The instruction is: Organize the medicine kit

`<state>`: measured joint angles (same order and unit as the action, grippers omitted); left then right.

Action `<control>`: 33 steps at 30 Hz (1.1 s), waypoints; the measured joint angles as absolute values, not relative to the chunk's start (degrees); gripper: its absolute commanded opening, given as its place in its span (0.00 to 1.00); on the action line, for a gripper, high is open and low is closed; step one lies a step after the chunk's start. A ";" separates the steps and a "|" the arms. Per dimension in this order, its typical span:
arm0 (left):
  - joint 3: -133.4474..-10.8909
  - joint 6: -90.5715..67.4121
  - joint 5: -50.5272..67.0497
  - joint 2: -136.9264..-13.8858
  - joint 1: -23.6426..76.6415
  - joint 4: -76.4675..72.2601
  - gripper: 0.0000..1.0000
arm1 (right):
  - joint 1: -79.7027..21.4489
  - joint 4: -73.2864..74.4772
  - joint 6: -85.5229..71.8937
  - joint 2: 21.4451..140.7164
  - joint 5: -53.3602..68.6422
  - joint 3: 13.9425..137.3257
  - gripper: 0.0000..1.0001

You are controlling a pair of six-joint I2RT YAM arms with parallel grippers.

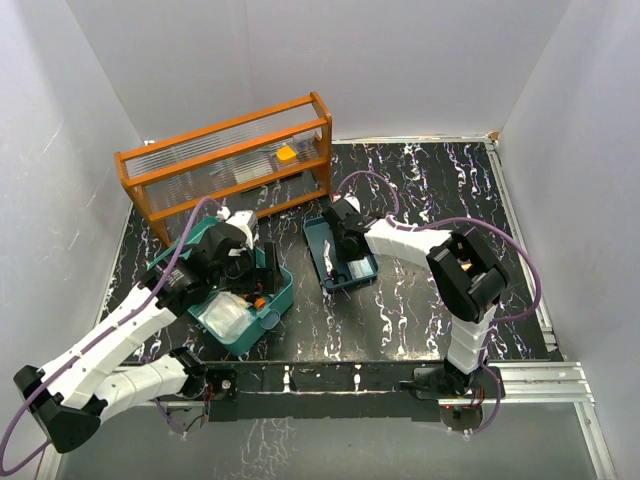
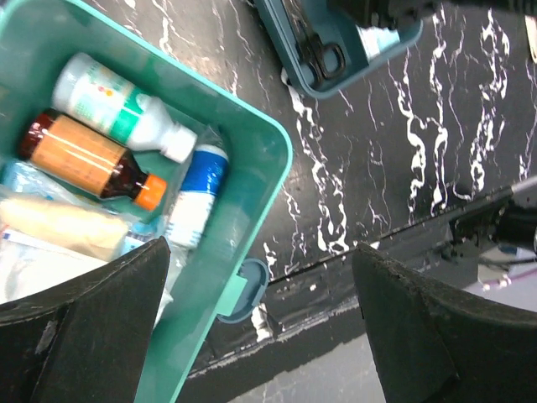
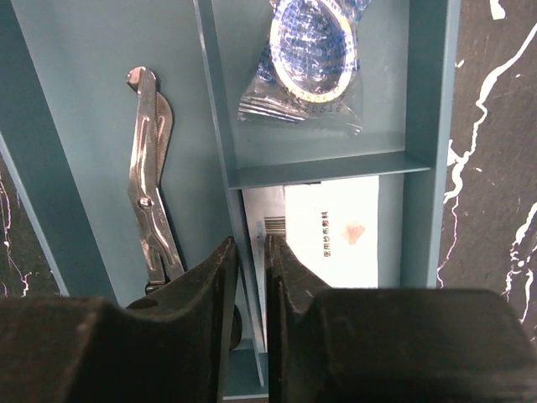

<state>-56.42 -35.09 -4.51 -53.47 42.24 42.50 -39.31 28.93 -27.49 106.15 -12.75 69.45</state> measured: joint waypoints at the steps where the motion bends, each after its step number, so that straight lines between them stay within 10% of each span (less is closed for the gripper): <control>1: -56.07 -35.05 -3.42 -53.65 42.24 42.48 0.89 | -39.22 28.95 -27.24 106.24 -12.71 69.60 0.14; 10: -55.05 -33.32 4.95 -55.48 42.24 41.54 0.88 | -38.98 28.88 -26.22 107.55 -12.49 70.89 0.00; 33: -52.99 -28.77 15.33 -69.80 42.22 35.18 0.74 | -38.33 29.71 -30.33 95.77 -18.63 62.06 0.00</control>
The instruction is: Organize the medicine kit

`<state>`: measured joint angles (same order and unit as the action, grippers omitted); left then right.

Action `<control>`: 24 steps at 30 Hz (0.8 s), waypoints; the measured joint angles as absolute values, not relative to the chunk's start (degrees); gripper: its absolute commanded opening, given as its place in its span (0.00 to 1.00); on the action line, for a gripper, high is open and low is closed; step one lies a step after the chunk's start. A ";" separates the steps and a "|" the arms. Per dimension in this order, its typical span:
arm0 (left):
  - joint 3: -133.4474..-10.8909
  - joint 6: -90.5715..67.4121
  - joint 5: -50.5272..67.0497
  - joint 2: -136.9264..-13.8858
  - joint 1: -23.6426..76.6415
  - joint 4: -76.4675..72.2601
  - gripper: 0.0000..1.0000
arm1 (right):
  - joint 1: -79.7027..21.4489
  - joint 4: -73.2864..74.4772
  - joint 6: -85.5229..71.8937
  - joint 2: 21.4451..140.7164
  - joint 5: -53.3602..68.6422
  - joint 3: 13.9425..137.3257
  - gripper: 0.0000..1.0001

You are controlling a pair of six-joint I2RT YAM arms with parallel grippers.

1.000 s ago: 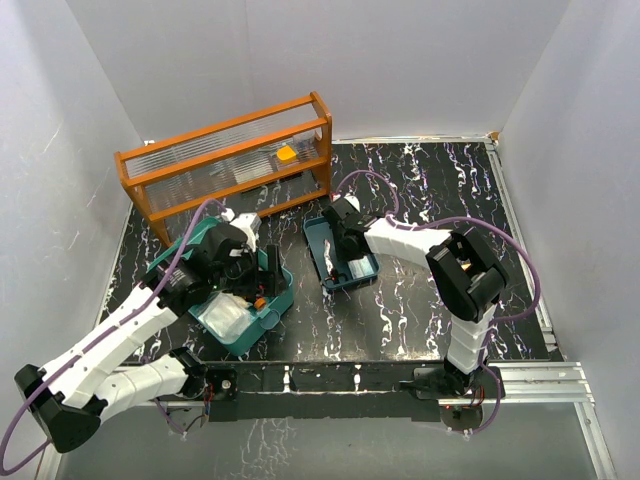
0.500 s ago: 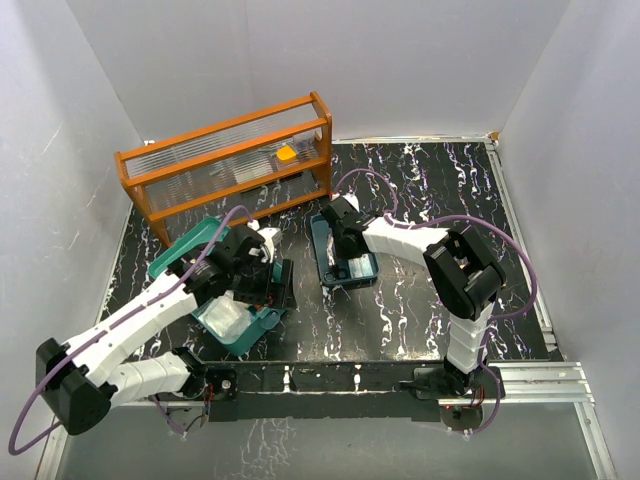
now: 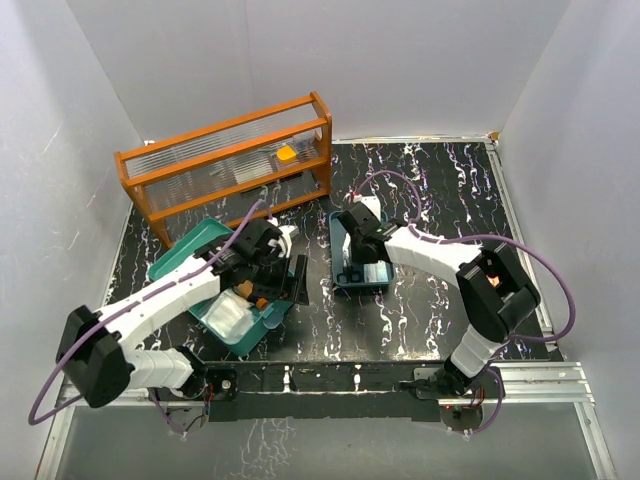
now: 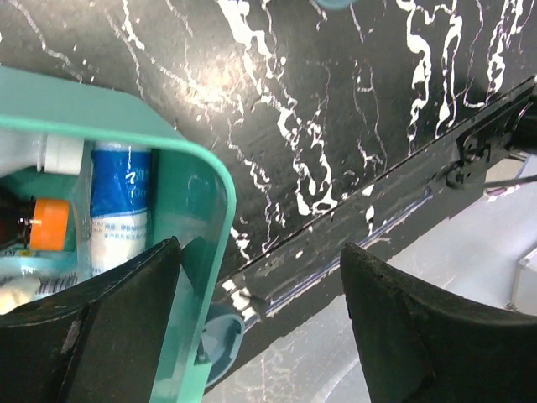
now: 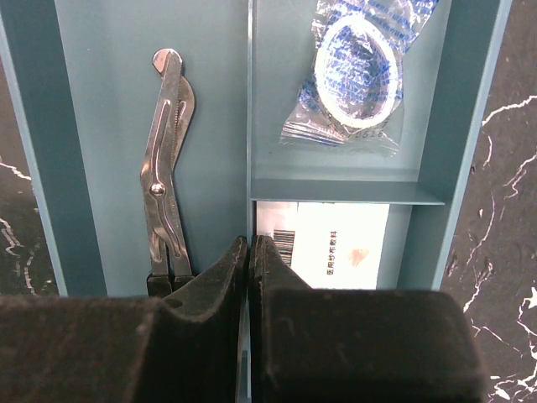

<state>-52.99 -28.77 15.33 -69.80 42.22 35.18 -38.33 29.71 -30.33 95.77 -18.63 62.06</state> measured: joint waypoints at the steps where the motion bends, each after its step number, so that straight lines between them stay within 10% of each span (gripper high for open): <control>1: -53.32 -29.08 15.51 -71.22 42.19 34.22 0.74 | -38.13 29.71 -30.52 95.55 -18.70 61.63 0.00; 24: -66.52 -41.21 15.11 -90.87 42.24 16.47 0.72 | -31.97 28.40 -32.47 89.52 -17.28 50.65 0.00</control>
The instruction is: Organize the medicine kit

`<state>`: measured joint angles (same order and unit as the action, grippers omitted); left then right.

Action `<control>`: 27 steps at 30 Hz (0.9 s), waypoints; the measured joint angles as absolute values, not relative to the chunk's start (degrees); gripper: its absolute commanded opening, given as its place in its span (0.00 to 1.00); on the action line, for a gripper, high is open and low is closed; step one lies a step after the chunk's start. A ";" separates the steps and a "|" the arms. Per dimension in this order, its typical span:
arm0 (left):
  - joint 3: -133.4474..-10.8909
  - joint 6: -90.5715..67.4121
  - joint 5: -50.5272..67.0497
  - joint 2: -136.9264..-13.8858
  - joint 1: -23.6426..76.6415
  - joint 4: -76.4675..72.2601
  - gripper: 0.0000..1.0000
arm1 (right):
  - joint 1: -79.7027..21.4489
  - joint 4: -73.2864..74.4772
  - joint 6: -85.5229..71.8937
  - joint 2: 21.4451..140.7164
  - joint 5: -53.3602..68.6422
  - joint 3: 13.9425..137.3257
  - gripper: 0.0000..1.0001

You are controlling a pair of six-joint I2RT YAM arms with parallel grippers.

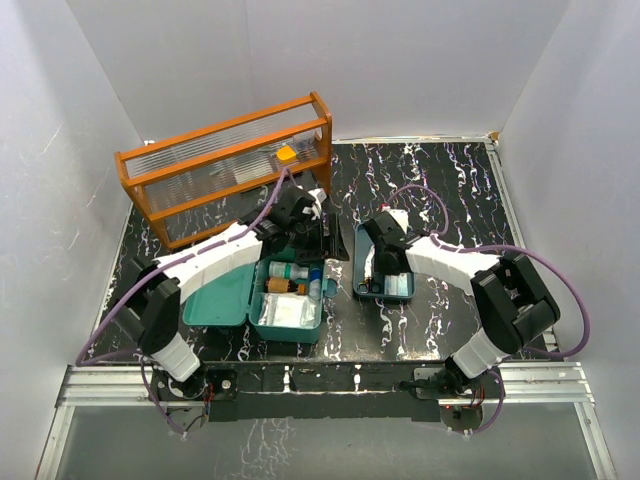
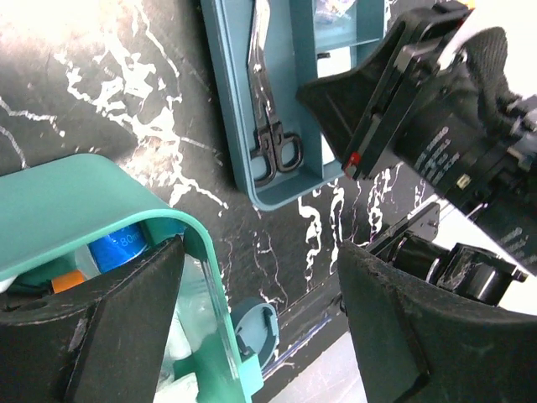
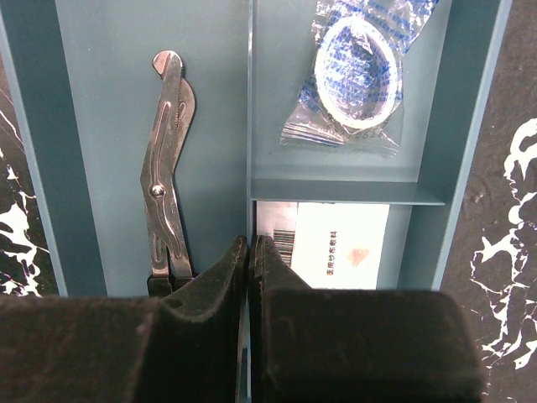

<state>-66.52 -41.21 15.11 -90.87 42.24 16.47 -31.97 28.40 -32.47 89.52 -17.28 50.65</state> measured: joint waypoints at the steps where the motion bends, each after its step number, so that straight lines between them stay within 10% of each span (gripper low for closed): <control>1: -67.33 -41.19 15.29 -91.85 42.24 16.23 0.72 | -31.77 28.36 -32.47 89.45 -17.12 50.54 0.00; 17: -75.88 -34.87 13.10 -96.88 42.46 20.97 0.69 | -30.35 28.93 -31.16 86.56 -14.81 49.71 0.00; 27: -67.79 -27.42 4.29 -70.98 42.50 29.30 0.71 | -30.30 35.05 -28.40 81.73 -14.90 50.89 0.00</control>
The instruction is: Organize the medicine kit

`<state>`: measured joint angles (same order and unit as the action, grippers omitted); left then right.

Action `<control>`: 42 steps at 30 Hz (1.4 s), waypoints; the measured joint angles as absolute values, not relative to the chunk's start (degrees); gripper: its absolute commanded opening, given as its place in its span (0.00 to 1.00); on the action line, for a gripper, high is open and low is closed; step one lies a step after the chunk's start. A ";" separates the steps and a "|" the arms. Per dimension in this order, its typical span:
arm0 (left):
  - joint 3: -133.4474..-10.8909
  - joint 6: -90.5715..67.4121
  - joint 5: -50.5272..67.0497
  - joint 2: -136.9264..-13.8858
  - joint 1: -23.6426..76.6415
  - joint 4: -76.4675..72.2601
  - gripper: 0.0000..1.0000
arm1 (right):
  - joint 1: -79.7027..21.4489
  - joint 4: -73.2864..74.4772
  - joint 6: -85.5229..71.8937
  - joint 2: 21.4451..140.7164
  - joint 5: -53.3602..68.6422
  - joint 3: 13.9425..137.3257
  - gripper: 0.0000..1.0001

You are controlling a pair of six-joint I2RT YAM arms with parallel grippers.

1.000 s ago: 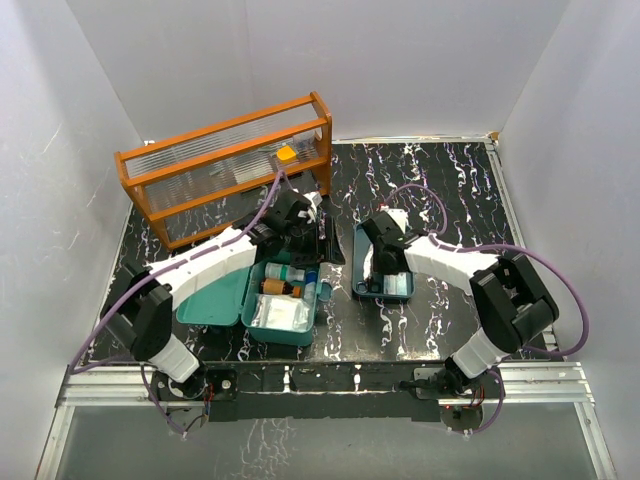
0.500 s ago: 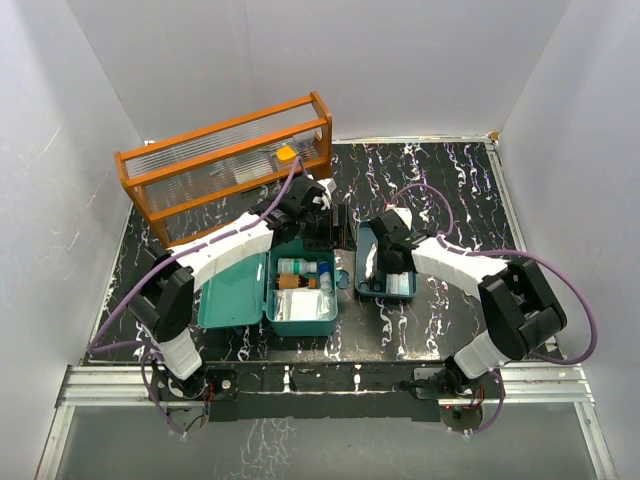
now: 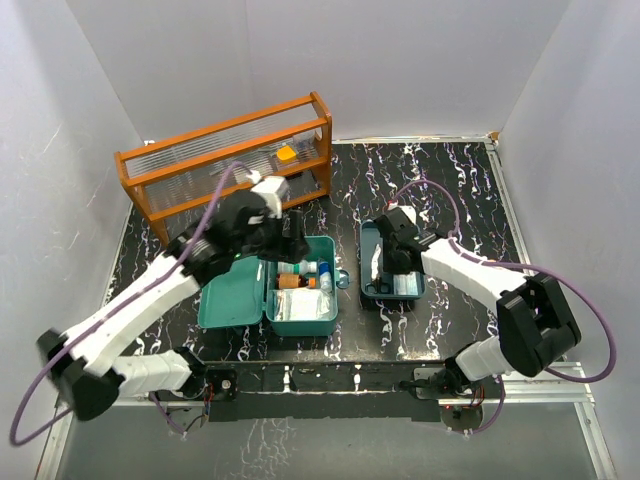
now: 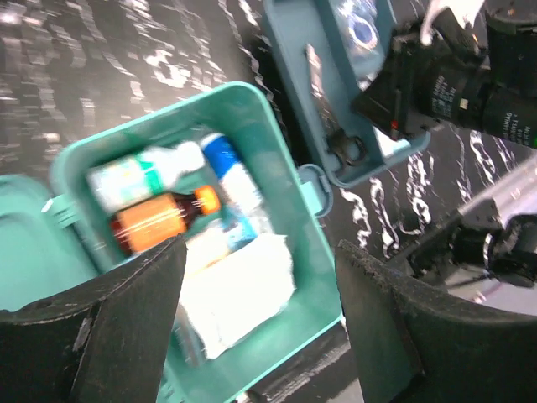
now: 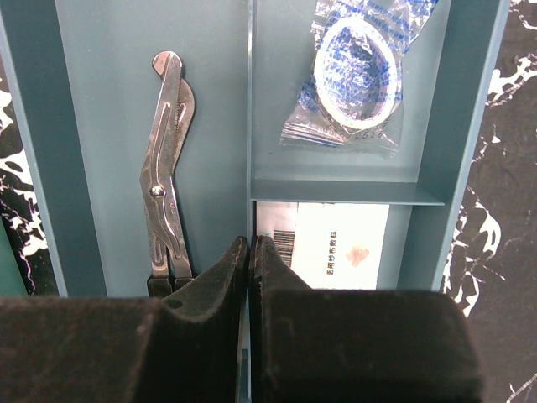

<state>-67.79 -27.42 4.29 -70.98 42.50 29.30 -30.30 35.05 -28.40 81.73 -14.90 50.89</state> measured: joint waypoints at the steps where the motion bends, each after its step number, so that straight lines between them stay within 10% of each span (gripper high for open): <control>1: -67.16 -27.14 1.91 -68.20 42.50 29.80 0.71 | -30.30 35.59 -28.34 81.34 -14.92 50.98 0.00; 15: -54.76 -28.82 -29.47 -44.23 42.48 37.10 0.76 | -30.30 46.85 -25.63 80.18 -15.42 64.20 0.00; 42: -46.98 -34.74 -32.12 -33.67 42.48 37.54 0.82 | -50.76 56.42 -45.84 89.21 -15.38 83.94 0.00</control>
